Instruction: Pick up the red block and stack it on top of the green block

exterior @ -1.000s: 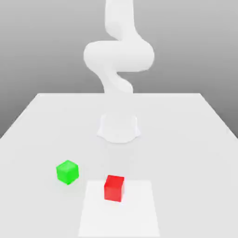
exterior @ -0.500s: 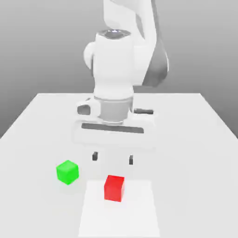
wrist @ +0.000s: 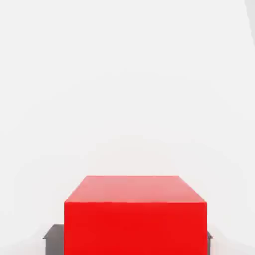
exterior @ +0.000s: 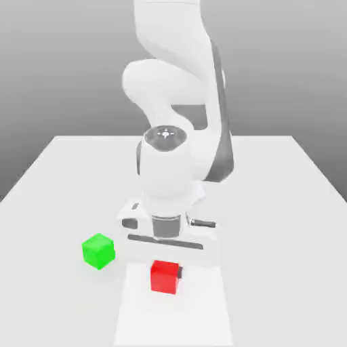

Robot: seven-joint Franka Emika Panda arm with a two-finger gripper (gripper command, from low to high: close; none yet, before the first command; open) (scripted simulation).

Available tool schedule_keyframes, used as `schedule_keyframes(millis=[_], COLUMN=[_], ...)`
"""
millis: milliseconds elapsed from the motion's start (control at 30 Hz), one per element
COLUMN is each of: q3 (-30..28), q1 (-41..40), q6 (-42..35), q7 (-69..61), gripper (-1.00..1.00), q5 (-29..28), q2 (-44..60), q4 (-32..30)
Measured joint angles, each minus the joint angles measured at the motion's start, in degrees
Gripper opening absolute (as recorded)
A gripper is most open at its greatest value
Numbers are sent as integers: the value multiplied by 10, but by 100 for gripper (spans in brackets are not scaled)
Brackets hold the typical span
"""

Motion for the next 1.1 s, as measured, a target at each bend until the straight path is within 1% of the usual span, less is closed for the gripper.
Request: schedule_keyframes(millis=[167,233,433,700,800,967,1000,1100], q3=[6,-1,-31,-51,-55,-57,-57,-57], q1=[-3,-11,-91,-227,-242,-237,-236,-236], q6=[-82,-108,-143,-183,-147,-50,-34,-34], q7=[-9,9,162,373,397,390,386,386], gripper=[-100,-100,-100,-100,-100,-100,100,100], q5=[13,13,-3,-13,-12,3,9,9], q2=[-96,-129,-192,-270,-236,-136,-119,-119], q4=[-14,-21,-49,-86,-89,-85,-85,-85])
